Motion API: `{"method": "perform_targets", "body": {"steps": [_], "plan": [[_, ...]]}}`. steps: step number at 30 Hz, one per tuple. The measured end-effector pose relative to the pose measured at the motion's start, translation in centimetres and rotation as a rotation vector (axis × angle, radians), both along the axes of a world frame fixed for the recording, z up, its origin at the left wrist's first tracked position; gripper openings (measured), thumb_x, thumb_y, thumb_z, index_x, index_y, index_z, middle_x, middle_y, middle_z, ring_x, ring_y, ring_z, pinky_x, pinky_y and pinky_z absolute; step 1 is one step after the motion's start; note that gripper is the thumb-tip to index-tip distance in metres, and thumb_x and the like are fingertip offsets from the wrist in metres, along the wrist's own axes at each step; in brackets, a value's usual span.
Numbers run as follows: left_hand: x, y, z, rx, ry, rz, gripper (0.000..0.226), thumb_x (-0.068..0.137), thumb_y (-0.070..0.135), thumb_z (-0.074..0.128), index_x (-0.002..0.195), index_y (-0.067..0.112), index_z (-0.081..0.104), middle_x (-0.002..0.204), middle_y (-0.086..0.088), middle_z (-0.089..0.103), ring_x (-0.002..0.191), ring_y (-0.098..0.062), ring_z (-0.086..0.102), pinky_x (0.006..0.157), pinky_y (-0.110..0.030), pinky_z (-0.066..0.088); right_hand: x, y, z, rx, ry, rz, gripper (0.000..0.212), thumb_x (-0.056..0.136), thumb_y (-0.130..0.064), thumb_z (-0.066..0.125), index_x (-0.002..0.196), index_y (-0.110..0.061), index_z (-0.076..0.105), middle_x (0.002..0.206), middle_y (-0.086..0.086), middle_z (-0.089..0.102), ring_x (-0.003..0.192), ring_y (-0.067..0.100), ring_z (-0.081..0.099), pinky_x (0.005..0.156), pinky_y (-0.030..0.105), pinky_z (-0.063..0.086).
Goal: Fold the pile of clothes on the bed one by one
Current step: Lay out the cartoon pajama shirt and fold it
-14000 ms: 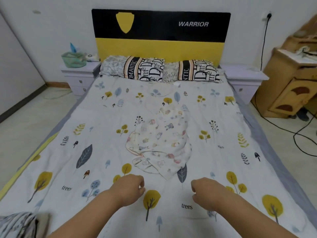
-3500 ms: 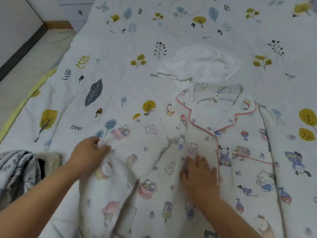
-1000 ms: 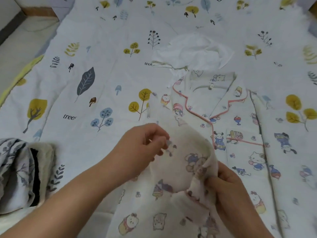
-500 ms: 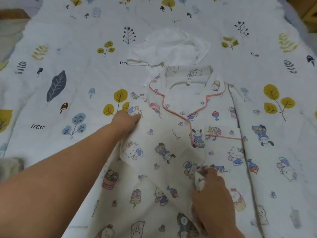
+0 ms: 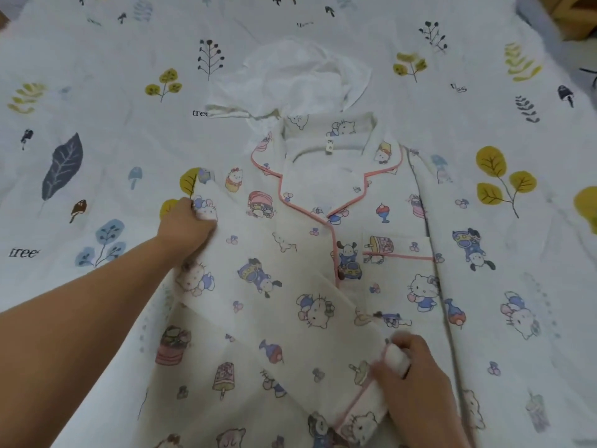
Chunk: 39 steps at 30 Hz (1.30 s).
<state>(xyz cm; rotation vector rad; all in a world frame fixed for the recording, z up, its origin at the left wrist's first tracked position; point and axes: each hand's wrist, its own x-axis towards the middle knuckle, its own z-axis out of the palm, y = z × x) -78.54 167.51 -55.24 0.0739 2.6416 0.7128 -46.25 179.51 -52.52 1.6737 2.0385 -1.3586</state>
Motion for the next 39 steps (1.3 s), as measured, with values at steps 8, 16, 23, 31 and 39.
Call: {"method": "perform_targets", "body": {"steps": [8, 16, 23, 31, 39], "plan": [[3.7, 0.9, 0.9, -0.149, 0.658, -0.371, 0.056, 0.086, 0.027, 0.055, 0.132, -0.001, 0.039, 0.131, -0.03, 0.042, 0.112, -0.045, 0.046, 0.089, -0.05, 0.038, -1.4, -1.8, -2.0, 0.781, -0.077, 0.255, 0.072, 0.058, -0.02, 0.077, 0.122, 0.0, 0.05, 0.113, 0.034, 0.055, 0.101, 0.047, 0.055, 0.074, 0.06, 0.048], [7.1, -0.6, -5.2, -0.487, 0.34, -0.812, 0.084, 0.063, 0.07, -0.036, 0.139, 0.035, -0.025, 0.15, -0.004, -0.027, 0.142, -0.031, -0.019, 0.112, -0.049, -0.013, -2.7, -3.9, -8.2, 0.599, -0.091, 0.639, 0.073, 0.091, -0.062, 0.01, 0.145, -0.017, 0.028, 0.154, 0.01, 0.022, 0.146, 0.021, -0.004, 0.112, 0.048, 0.006], [7.1, 0.6, -3.7, -0.607, 0.245, -0.823, 0.066, 0.084, 0.066, -0.006, 0.134, 0.032, -0.033, 0.153, -0.008, -0.026, 0.141, -0.034, -0.02, 0.113, -0.051, -0.009, -2.5, -3.6, -8.1, 0.676, -0.056, 0.61, 0.071, 0.092, -0.061, 0.011, 0.146, -0.017, 0.025, 0.151, 0.011, 0.028, 0.146, 0.023, 0.002, 0.113, 0.045, 0.004], [12.9, 4.5, 1.9, -0.279, 0.256, -0.882, 0.058, 0.096, 0.031, 0.037, 0.147, 0.014, 0.016, 0.157, -0.009, 0.006, 0.145, -0.027, 0.005, 0.115, -0.049, 0.005, -1.9, 1.3, -1.3, 0.647, 0.306, 0.374, 0.038, 0.083, -0.025, 0.04, 0.1, -0.006, 0.067, 0.099, 0.01, 0.066, 0.092, 0.027, 0.063, 0.08, 0.039, 0.056], [21.7, 12.2, 3.1, -0.013, 0.111, -0.996, 0.039, 0.094, 0.022, 0.042, 0.132, 0.014, 0.047, 0.142, -0.002, 0.041, 0.127, -0.022, 0.04, 0.107, -0.035, 0.031, 3.7, 9.7, 2.3, 0.428, -0.296, 0.06, 0.045, 0.088, -0.029, 0.051, 0.128, -0.012, 0.04, 0.126, 0.013, 0.043, 0.117, 0.031, 0.041, 0.092, 0.04, 0.036]]}}
